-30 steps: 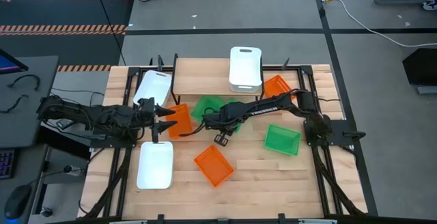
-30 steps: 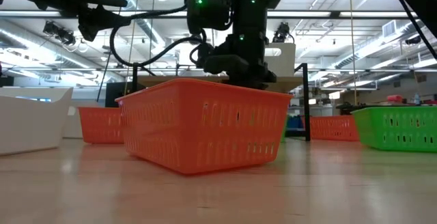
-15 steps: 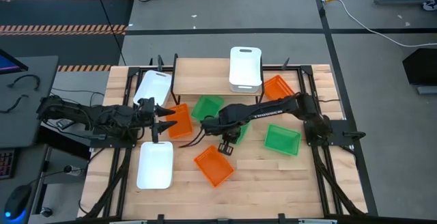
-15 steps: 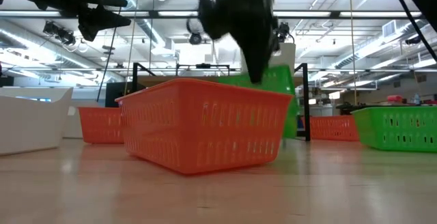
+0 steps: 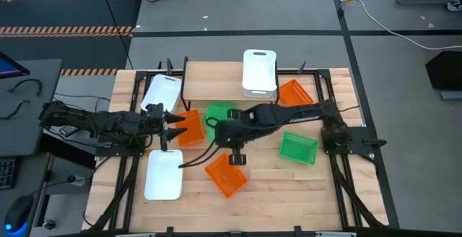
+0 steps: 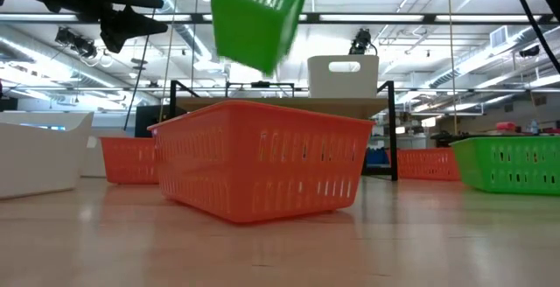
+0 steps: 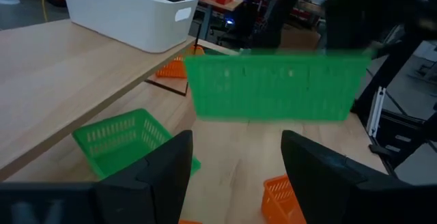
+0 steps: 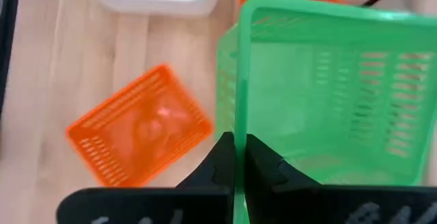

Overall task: Stack baskets on shelf by color
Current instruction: Put the middle green bin on the shelf

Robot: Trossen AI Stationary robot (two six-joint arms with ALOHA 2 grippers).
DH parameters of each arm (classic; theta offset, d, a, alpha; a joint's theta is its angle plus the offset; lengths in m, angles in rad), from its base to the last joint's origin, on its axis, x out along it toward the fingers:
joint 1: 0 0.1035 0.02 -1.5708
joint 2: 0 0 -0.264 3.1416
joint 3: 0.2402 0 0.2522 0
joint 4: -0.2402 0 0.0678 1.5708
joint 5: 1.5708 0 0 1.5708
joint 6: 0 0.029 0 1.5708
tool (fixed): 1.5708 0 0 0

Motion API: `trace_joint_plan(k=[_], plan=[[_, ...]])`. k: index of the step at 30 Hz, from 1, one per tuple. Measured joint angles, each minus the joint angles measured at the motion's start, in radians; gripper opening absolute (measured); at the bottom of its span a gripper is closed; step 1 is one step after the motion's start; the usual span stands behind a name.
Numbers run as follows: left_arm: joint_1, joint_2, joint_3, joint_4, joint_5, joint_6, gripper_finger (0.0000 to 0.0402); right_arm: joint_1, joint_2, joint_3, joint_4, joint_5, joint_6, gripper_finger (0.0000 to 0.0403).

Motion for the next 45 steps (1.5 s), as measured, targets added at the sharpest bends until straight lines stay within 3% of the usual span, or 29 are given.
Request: trace_joint_plan(k=[8, 24, 45], plan=[[0.0, 0.0, 0.0, 0.001, 0.0, 0.0, 0.0231, -0.093, -0.009, 0.022, 0.0, 0.08, -0.146, 0.0011], [0.0, 0.0, 0.0, -0.002, 0.0, 0.0, 0.0231, -0.272, -0.009, 0.023, 0.108, 0.071, -0.341, 0.0012], [0.0, 0.0, 0.0, -0.004, 0.0, -0.016, 0.0231, -0.354, 0.06, 0.021, 0.052, 0.061, -0.356, 0.0013]])
